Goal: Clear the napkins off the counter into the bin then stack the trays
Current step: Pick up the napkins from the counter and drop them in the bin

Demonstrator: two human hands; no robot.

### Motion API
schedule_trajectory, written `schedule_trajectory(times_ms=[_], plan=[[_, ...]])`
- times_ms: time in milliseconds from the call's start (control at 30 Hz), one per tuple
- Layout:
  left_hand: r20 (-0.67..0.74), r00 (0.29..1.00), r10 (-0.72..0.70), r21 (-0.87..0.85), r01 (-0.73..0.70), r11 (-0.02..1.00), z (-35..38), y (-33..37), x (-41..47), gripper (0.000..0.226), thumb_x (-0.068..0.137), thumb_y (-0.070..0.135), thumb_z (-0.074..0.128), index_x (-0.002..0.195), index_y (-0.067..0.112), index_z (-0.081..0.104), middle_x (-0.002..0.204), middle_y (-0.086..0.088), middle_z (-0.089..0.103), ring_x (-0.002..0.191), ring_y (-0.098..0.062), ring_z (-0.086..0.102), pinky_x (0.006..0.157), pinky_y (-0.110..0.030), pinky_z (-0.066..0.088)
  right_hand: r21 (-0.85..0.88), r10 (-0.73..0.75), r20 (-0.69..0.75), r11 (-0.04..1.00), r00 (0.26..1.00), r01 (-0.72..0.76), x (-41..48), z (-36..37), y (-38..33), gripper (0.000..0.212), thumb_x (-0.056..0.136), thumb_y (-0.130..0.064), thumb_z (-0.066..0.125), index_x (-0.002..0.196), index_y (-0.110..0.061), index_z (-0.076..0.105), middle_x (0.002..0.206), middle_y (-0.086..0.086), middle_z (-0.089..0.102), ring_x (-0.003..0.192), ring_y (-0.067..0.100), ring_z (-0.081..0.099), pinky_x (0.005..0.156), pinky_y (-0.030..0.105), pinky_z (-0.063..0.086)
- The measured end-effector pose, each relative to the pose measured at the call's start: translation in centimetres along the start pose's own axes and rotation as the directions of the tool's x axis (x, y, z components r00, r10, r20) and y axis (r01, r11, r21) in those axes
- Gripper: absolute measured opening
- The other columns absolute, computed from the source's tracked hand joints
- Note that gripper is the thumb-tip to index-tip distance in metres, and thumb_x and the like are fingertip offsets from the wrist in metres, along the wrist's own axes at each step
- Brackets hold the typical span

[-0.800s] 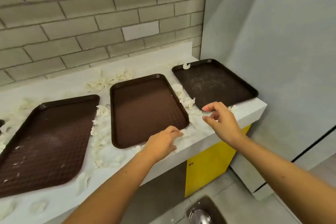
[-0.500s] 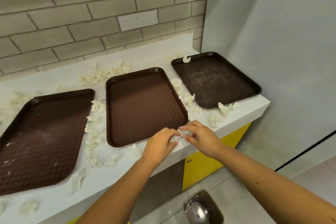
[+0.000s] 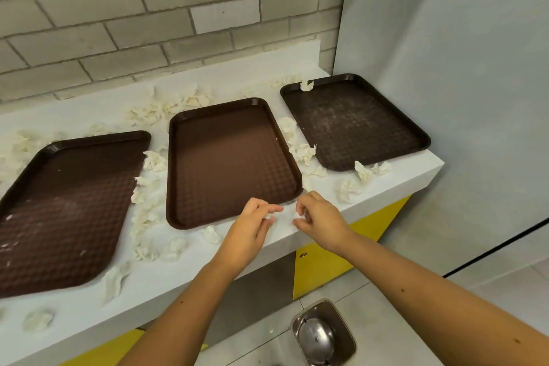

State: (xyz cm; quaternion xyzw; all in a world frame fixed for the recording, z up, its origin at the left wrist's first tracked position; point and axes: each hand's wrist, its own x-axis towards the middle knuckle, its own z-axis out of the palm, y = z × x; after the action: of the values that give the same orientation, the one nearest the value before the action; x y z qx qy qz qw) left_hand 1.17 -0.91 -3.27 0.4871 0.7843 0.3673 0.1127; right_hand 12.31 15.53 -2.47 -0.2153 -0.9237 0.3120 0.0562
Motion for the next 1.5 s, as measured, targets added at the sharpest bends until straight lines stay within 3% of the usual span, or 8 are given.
schedule_trajectory(times_ms=[233,467,767,900,1000,1167,1400,1500], plan=[[-0.089,0.985,-0.147,-0.231,0.123,0.965,0.7,2.9,0.4,0.021,0.105,0.027,0.036,0.109,0.022,0.056,0.090,0.012,0.058,0.076,0.003,0.053,0.068,-0.011,0.040,0.359,0.089,-0.006,0.930,0.996,-0.081,-2.3,-1.5,1.7,0.040,0.094,-0.011,0.058,0.132,-0.023,0.052,0.100,-0.003,0.047,0.073,0.005,0.049,0.076,0.013,0.042],[-0.019,0.985,-0.171,-0.218,0.162,0.962,3.4,5.8,0.6,0.046,0.097,0.048,0.039,0.069,0.019,0.061,0.053,0.012,0.050,0.053,-0.001,0.049,0.056,-0.012,0.034,0.466,0.101,-0.014,0.881,0.995,-0.083,-6.4,-2.8,4.6,0.016,0.099,-0.015,0.050,0.100,-0.020,0.065,0.091,-0.007,0.058,0.072,0.004,0.055,0.070,0.023,0.049],[0.213,0.959,-0.187,-0.229,0.235,0.945,10.7,5.4,-2.6,0.056,0.102,0.045,0.034,0.057,0.017,0.053,0.054,0.004,0.054,0.052,-0.006,0.051,0.063,-0.020,0.041,0.334,0.336,0.143,0.869,0.931,-0.365,-11.9,1.4,10.9,0.041,0.096,-0.055,0.025,0.084,-0.026,0.051,0.080,-0.008,0.056,0.077,0.016,0.057,0.074,0.035,0.045],[0.413,0.795,-0.445,-0.233,0.565,0.792,13.9,3.2,-3.7,0.053,0.103,0.044,0.034,0.059,0.017,0.047,0.053,0.005,0.043,0.044,-0.005,0.039,0.053,-0.023,0.034,0.297,0.437,0.317,0.797,0.842,-0.526,-12.2,4.2,13.0,0.062,0.099,-0.057,0.019,0.129,-0.017,0.055,0.124,0.001,0.059,0.121,0.018,0.051,0.105,0.031,0.037],[0.584,0.563,-0.585,-0.310,0.820,0.481,16.1,1.7,-4.8,0.043,0.102,0.029,0.027,0.075,0.012,0.055,0.060,0.000,0.040,0.047,-0.011,0.034,0.049,-0.024,0.028,0.194,0.410,0.412,0.833,0.814,-0.518,-12.6,6.6,14.4,0.040,0.105,-0.037,0.025,0.096,-0.013,0.056,0.097,0.007,0.058,0.099,0.024,0.052,0.072,0.020,0.035],[0.610,0.372,-0.700,-0.415,0.902,0.118,18.6,0.1,-6.4,0.032,0.099,0.013,0.031,0.094,0.006,0.062,0.072,-0.006,0.047,0.054,-0.014,0.041,0.047,-0.026,0.033,0.062,0.411,0.525,0.854,0.745,-0.516,-14.3,9.7,16.0,0.036,0.104,-0.031,0.034,0.138,-0.027,0.043,0.119,0.014,0.046,0.098,0.022,0.047,0.093,0.027,0.040],[0.553,0.346,-0.758,-0.301,0.931,0.205,20.7,-0.7,-8.1,0.027,0.101,0.006,0.043,0.125,0.007,0.053,0.114,-0.015,0.057,0.096,-0.027,0.066,0.083,-0.032,0.056,0.079,0.512,0.381,0.811,0.770,-0.579,-15.0,9.4,17.0,0.048,0.099,-0.027,0.048,0.145,-0.020,0.034,0.138,0.014,0.043,0.116,0.028,0.053,0.095,0.032,0.044],[0.552,0.330,-0.766,-0.338,0.928,0.156,21.5,-0.3,-8.0,0.029,0.100,0.010,0.049,0.128,0.006,0.050,0.118,-0.015,0.058,0.101,-0.027,0.063,0.075,-0.026,0.056,0.112,0.508,0.331,0.815,0.795,-0.568,-15.1,8.6,17.2,0.046,0.098,-0.029,0.052,0.141,-0.020,0.041,0.137,0.010,0.042,0.106,0.023,0.055,0.093,0.028,0.042]])
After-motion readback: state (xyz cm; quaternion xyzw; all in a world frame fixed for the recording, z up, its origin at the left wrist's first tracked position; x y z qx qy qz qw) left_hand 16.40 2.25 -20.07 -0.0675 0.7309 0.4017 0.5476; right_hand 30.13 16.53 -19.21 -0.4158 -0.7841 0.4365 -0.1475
